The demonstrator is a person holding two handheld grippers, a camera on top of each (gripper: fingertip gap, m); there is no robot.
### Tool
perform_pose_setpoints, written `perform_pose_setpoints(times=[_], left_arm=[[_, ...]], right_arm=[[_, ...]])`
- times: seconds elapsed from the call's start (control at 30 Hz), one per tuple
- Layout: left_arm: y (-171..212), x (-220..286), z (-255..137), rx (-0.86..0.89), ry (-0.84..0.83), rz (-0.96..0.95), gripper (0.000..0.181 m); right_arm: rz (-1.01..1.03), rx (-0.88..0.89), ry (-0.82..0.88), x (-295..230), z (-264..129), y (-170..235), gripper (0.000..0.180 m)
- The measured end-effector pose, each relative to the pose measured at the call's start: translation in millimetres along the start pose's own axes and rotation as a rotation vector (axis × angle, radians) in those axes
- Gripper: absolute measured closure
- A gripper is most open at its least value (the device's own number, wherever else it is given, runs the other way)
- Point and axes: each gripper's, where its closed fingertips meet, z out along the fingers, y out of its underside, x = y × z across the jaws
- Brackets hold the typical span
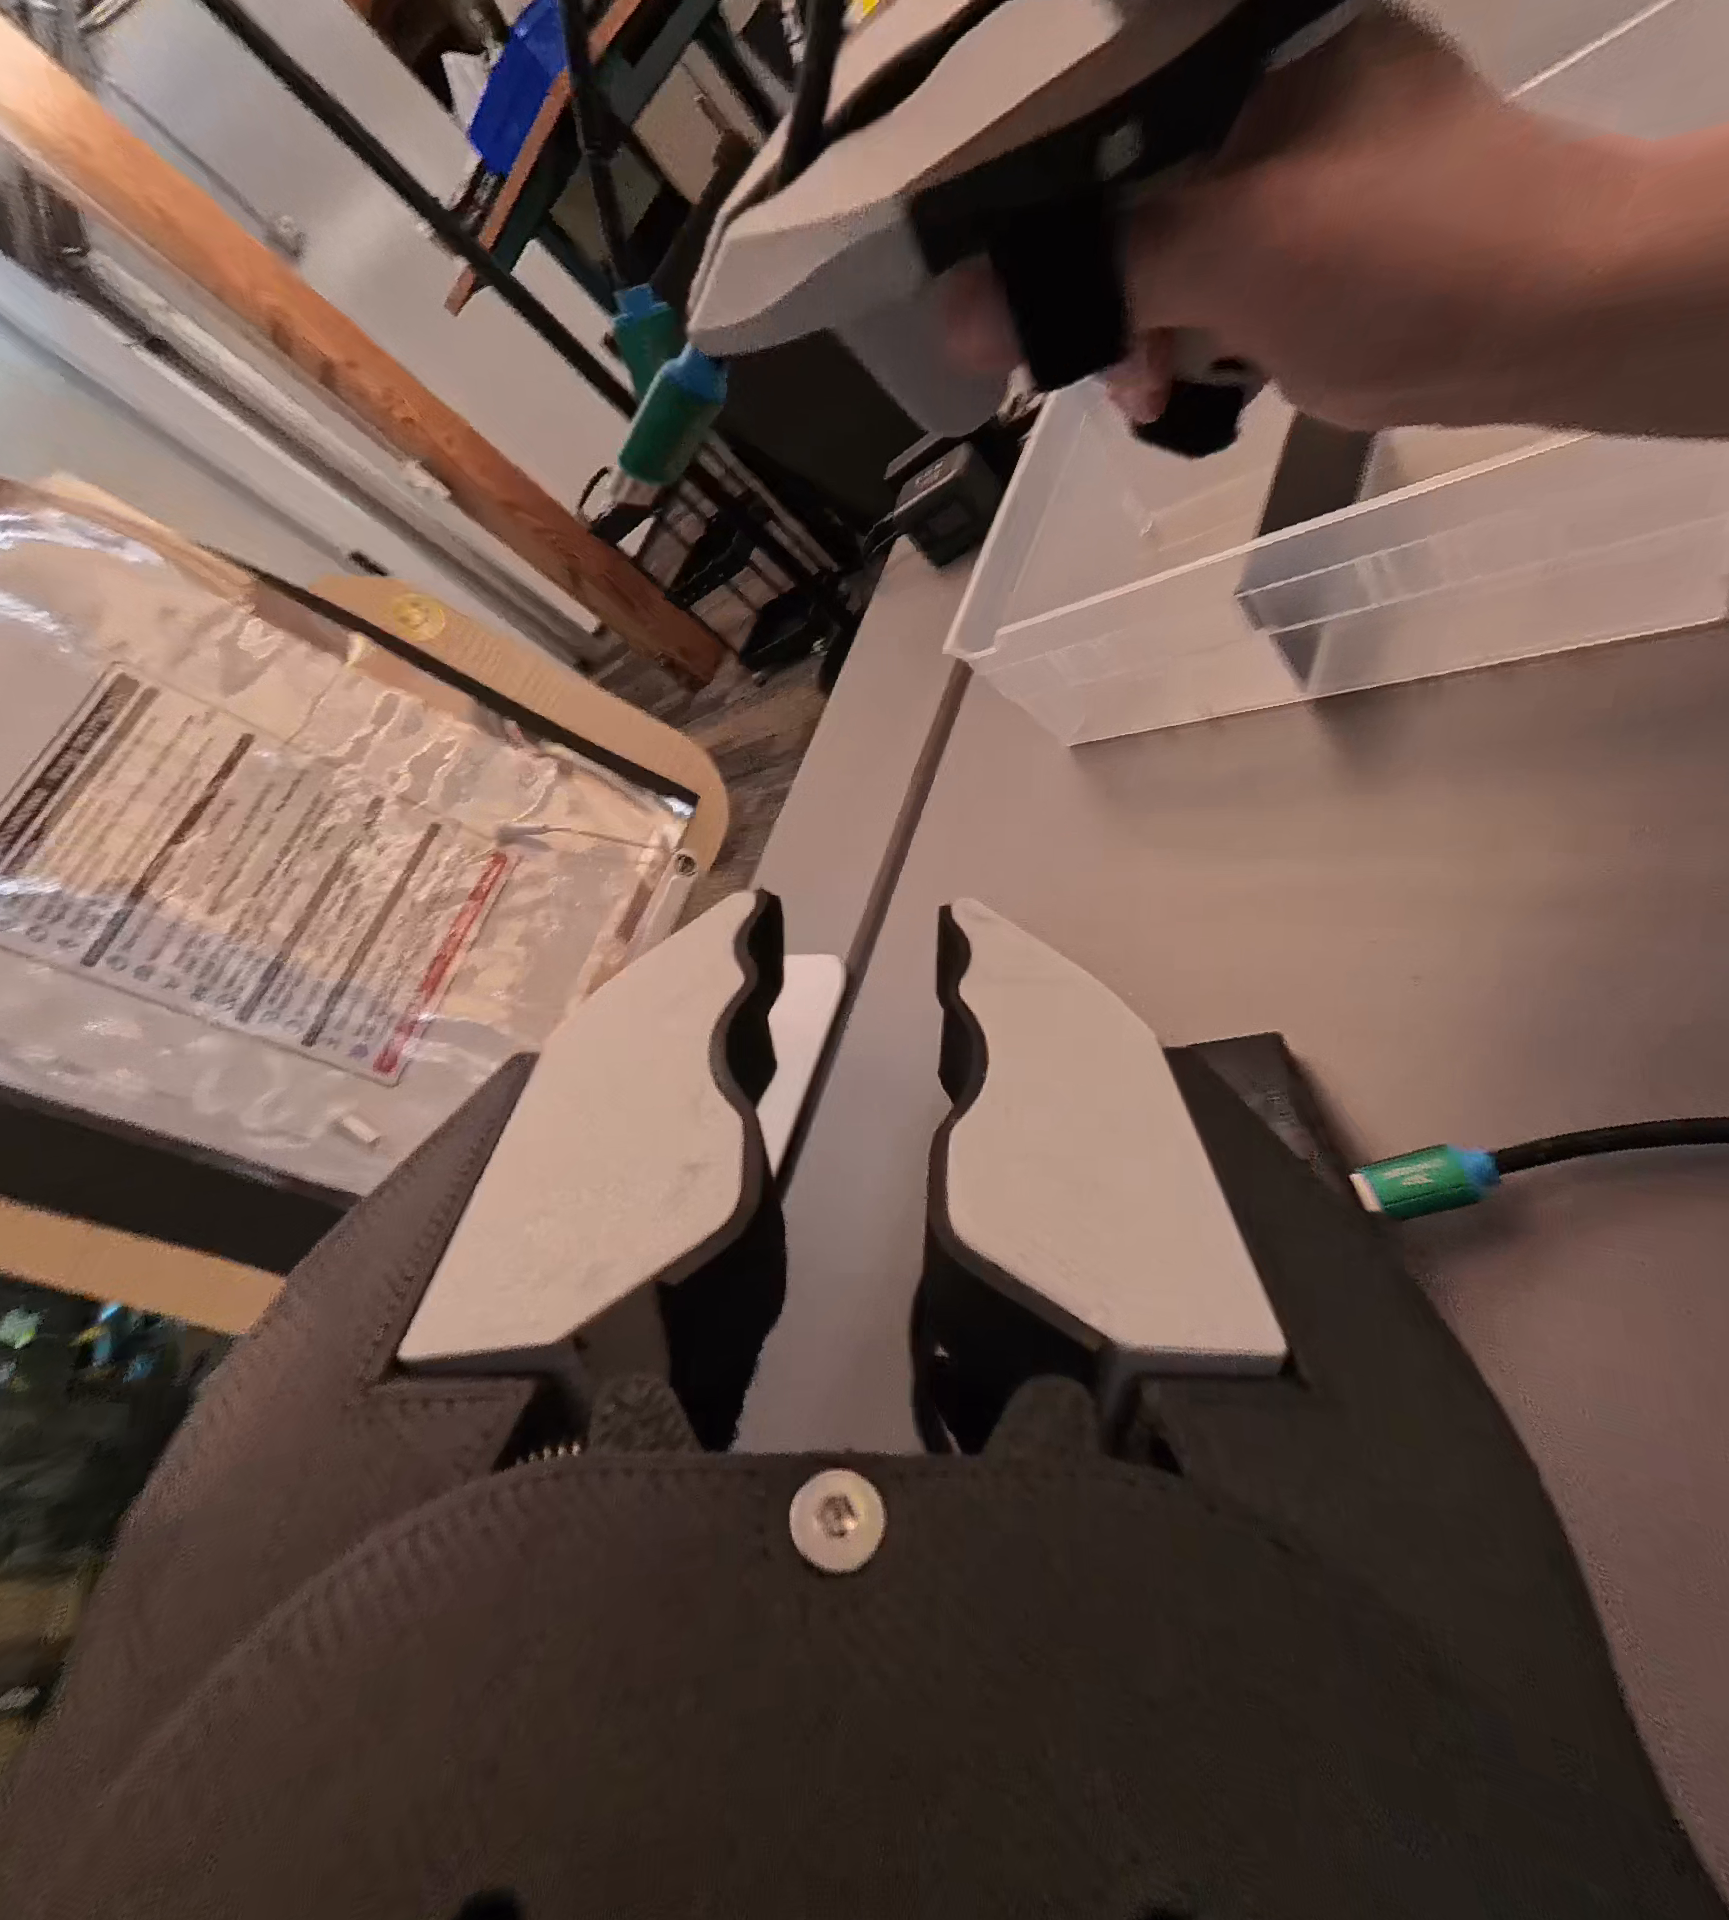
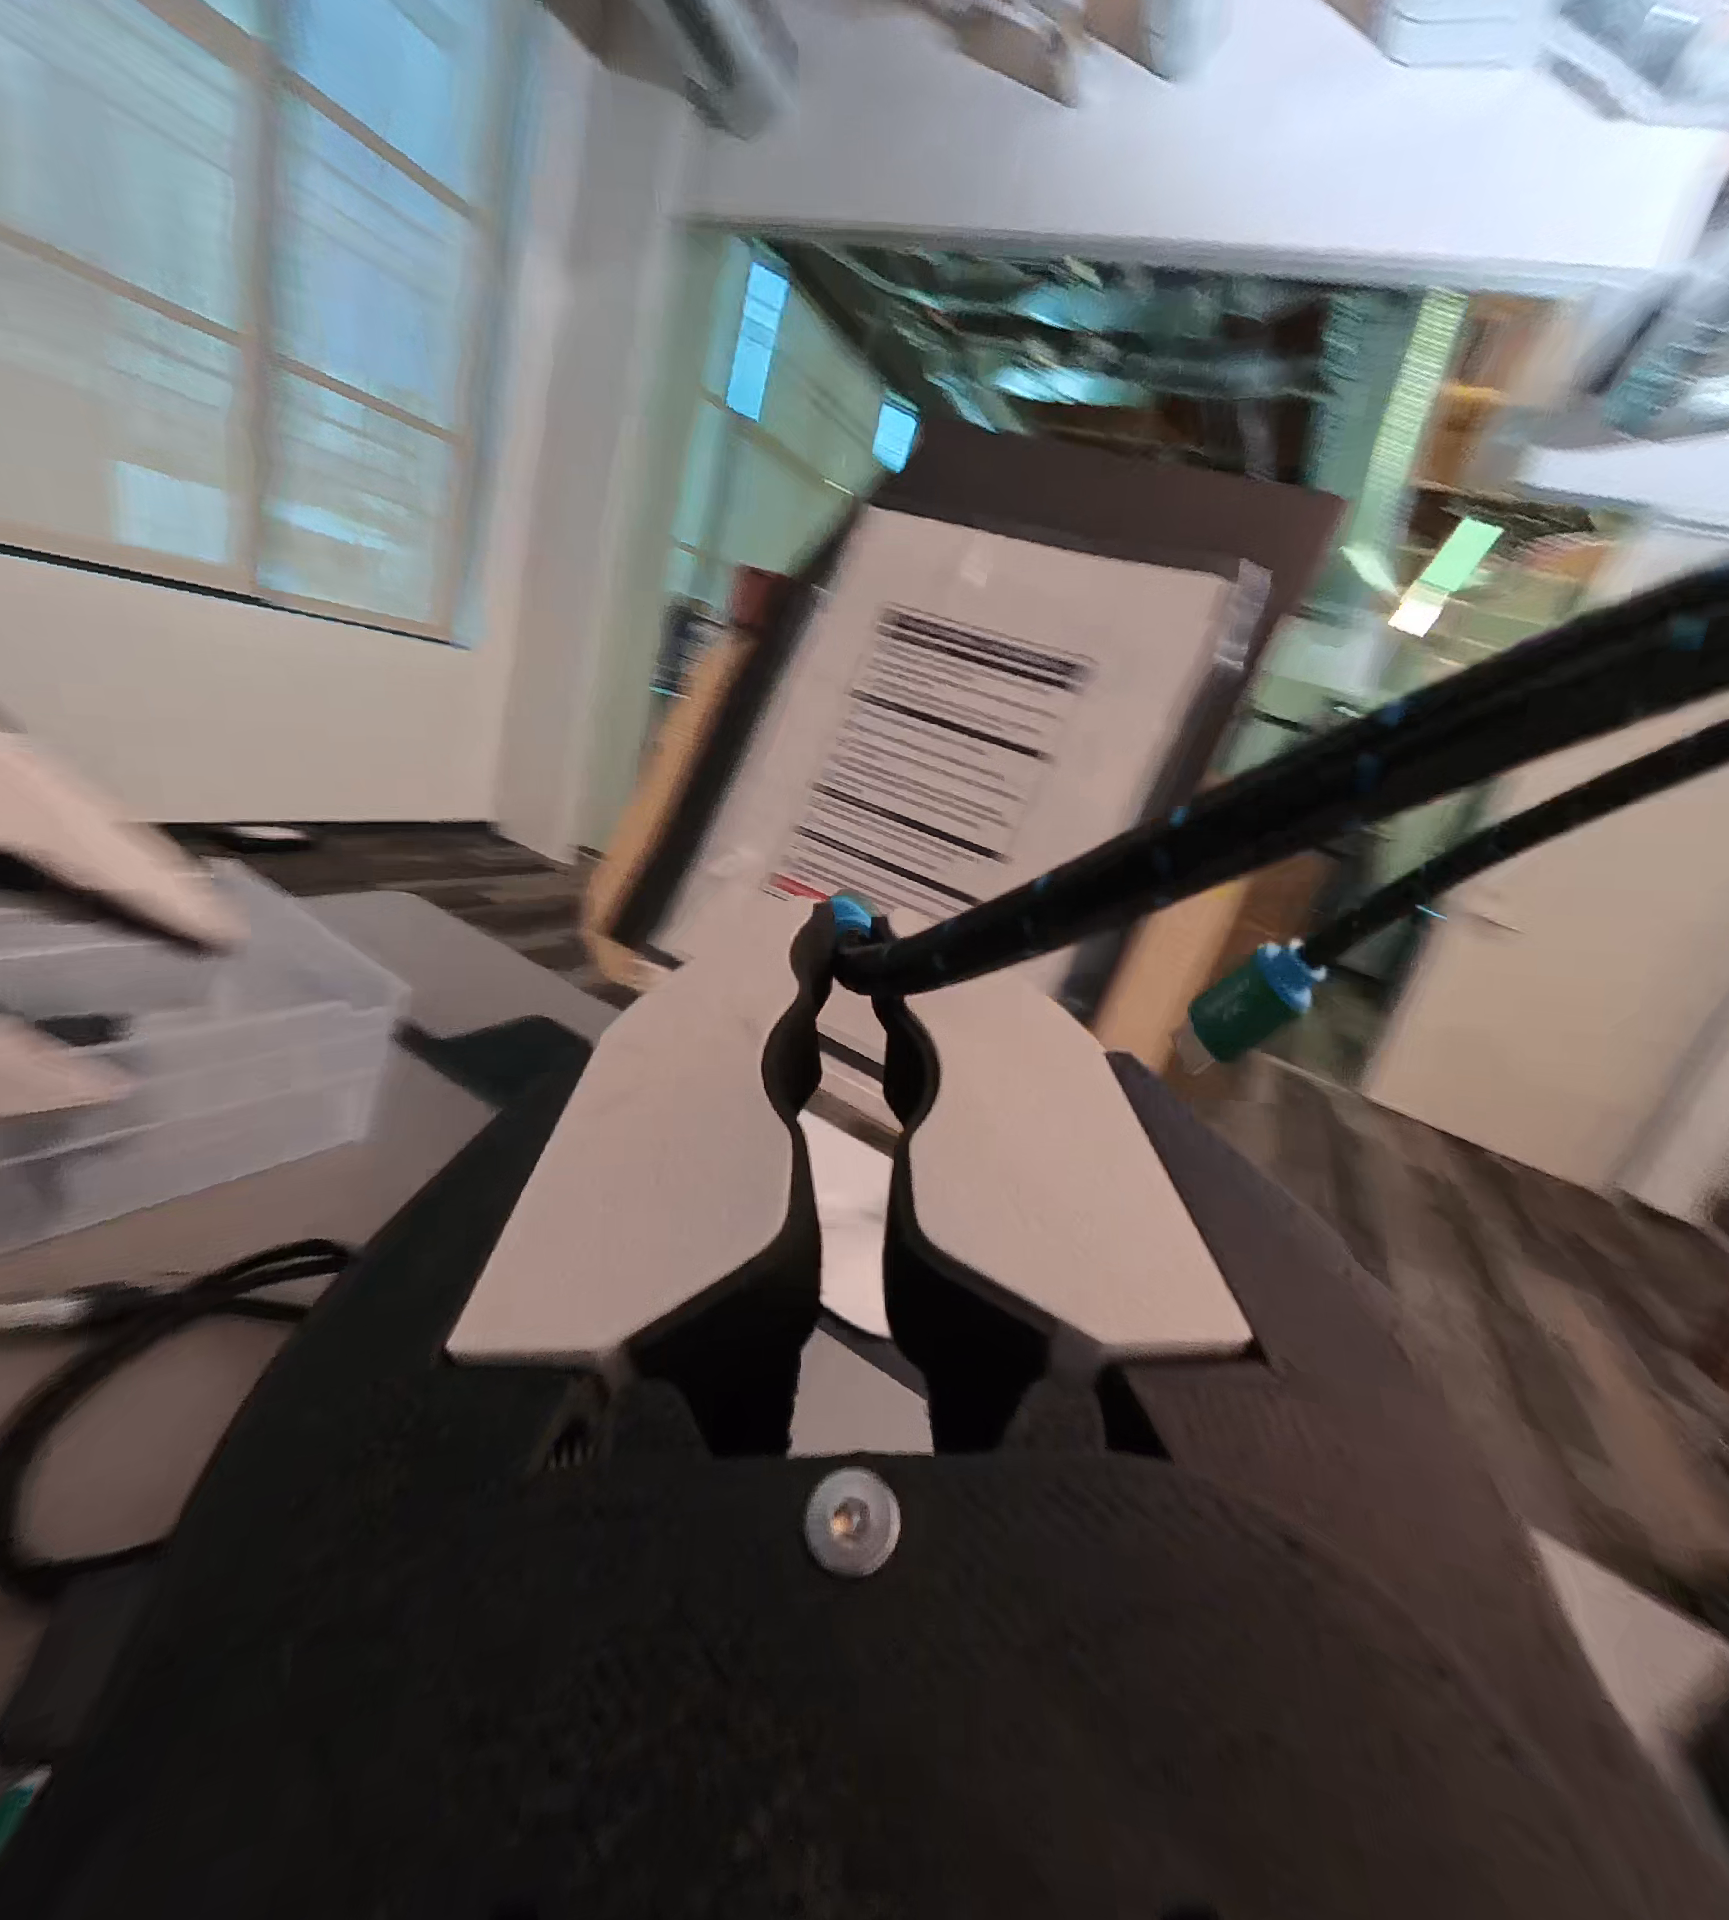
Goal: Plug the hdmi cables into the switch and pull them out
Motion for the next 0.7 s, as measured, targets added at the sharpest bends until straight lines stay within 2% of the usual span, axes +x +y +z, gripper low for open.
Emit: perform_pose_setpoints(times=[0.13, 0.2, 0.37, 0.5, 0.7], left_arm=[[15, -37, 2, -0.065, -0.278, 0.109, 0.149], [13, -45, 1, -0.043, -0.356, 0.143, 0.149], [-4, -34, -4, 0.080, -0.285, 0.129, 0.146], [-24, -25, -15, 0.178, -0.244, 0.154, 0.157], [-24, -13, -13, 0.137, -0.243, 0.294, 0.164]], right_arm=[[0.049, 0.042, -0.213, -45, 2, -13, 0.173], [0.095, 0.070, -0.349, -71, 1, -20, 0.173], [0.183, 0.073, -0.550, -111, -4, -27, 0.173], [0.208, 0.083, -0.663, -124, -9, -29, 0.173], [0.165, 0.071, -0.699, -131, -9, -20, 0.173]])
